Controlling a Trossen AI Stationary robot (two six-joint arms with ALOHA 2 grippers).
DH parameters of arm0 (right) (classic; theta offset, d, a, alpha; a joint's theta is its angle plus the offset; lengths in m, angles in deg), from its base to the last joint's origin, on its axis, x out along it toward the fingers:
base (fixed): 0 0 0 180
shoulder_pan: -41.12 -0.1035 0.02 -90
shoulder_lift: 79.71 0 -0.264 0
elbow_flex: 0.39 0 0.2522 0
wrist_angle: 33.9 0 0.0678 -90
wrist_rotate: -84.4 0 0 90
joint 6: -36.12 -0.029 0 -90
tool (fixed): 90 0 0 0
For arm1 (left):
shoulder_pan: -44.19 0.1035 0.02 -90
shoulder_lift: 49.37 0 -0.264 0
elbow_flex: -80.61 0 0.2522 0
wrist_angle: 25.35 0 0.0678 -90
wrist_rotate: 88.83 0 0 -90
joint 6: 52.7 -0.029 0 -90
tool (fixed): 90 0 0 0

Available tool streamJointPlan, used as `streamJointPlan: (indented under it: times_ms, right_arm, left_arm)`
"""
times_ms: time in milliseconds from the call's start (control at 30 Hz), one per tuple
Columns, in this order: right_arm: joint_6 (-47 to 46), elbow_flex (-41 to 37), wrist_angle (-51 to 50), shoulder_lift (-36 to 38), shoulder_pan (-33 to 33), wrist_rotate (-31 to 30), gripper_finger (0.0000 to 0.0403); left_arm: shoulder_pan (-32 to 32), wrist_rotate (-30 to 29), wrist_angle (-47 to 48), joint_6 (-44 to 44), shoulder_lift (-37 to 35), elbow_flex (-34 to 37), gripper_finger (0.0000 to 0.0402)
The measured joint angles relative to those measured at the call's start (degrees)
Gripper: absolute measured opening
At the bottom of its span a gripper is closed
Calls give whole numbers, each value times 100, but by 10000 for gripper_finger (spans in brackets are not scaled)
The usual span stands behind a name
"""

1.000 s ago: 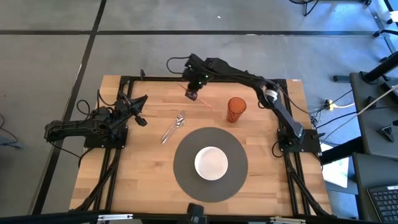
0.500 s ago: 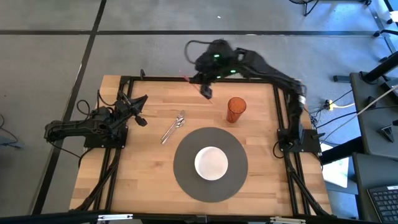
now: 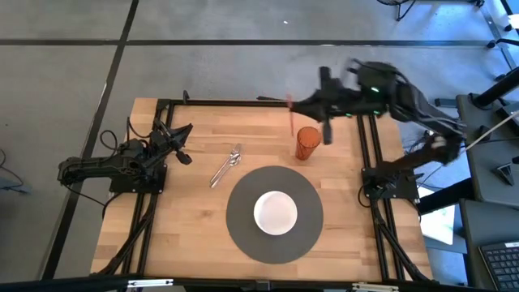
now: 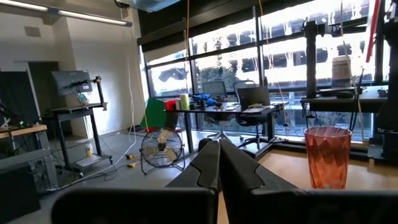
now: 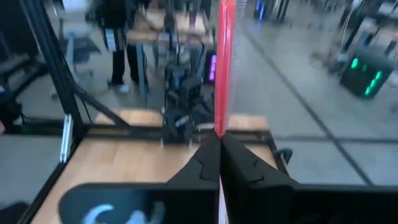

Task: Pick & Place Utensil
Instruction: Put the red straw into the orange glass

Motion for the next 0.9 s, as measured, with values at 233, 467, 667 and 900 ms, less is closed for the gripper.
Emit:
streamJointPlan:
  times_ms: [233, 467, 667, 900]
  right_arm:
    - [-45, -3227, 1955, 1821, 361, -9, 0]
    - [-93, -5093, 3103, 3079, 560, 16, 0]
    - [-241, -5491, 2970, 3723, 582, 1, 0]
    - [-228, -5708, 2838, 3884, 586, -452, 0]
  left_arm:
    - [-1, 2, 0, 16, -2, 0, 6]
    - [0, -2, 4, -41, 1, 0, 2]
    - [0, -4, 4, -39, -2, 0, 6]
    - [0, -7, 4, -39, -1, 0, 2]
